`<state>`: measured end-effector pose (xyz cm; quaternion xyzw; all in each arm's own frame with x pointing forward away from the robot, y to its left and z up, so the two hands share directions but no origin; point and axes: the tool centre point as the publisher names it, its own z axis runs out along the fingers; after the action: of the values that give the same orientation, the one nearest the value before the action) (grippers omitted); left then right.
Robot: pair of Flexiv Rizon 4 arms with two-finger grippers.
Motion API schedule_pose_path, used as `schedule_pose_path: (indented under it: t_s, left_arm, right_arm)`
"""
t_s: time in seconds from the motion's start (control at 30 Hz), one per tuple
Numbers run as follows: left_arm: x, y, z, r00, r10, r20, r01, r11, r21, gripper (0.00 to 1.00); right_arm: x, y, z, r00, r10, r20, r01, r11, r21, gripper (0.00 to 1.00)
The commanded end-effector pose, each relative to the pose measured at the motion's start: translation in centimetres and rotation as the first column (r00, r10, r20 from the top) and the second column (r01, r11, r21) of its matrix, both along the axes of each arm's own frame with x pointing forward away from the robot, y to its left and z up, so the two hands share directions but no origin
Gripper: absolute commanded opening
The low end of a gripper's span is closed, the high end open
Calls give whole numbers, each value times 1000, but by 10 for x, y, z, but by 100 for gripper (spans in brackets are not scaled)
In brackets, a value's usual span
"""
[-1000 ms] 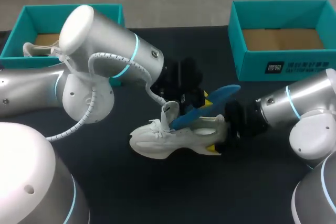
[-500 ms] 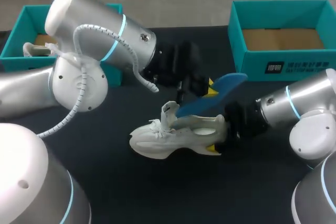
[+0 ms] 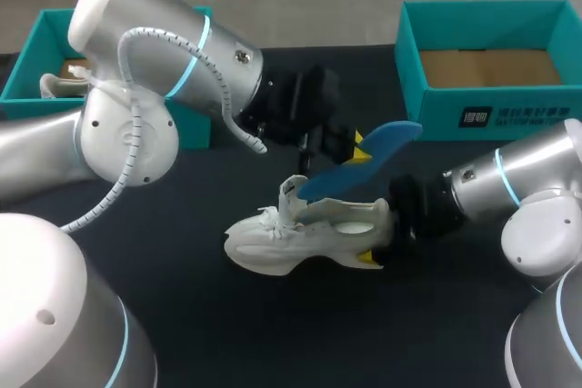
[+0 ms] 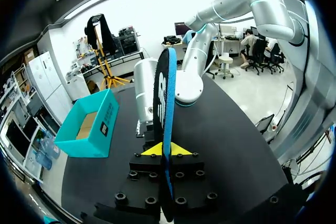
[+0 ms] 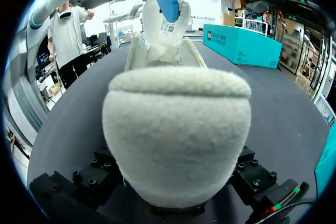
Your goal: Take the shoe out of the shoebox, open the shoe tongue, remove and reinsert the insole, then place the shoe into the shoebox
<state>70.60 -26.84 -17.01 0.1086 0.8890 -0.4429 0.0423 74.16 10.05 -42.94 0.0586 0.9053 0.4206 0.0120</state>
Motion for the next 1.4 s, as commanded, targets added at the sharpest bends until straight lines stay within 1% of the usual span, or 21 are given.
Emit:
schedule_pose_path:
  t_s: [0.03,0.5,0.67,0.73,0.8,0.87,0.97,1.17,1.4]
  left_arm:
    - [0,0,-1,1000,0,1,0,1000,-2,0]
    - [0,0,-1,1000,0,1,0,1000,-2,0]
    - [-15,-12,19,998,3,-61,-6,999,-37,0]
    - [-20,-16,29,995,-3,-96,-2,998,-61,0]
    - [-24,-20,43,992,-24,-124,12,995,-95,0]
    - [-27,-23,55,989,-36,-141,19,992,-123,0]
    - [-32,-23,73,982,-34,-187,-2,982,-188,0]
    - [-46,-22,104,962,-22,-272,-55,961,-271,0]
    - [-61,-20,127,925,-45,-378,-62,962,-265,0]
  right_arm:
    - [-1,0,-3,1000,-2,1,2,1000,-3,0]
    - [-1,0,-3,1000,-2,1,2,1000,-3,0]
    - [-1,0,-3,1000,-2,1,2,1000,-3,0]
    - [-1,0,-3,1000,-2,1,2,1000,-3,0]
    - [-1,0,-3,1000,-2,1,2,1000,-3,0]
    - [-1,0,-3,1000,-2,1,2,1000,-3,0]
    - [-1,0,-3,1000,-2,1,2,1000,-3,0]
    - [-1,0,-3,1000,-2,1,2,1000,-3,0]
    - [-1,0,-3,1000,-2,1,2,1000,-3,0]
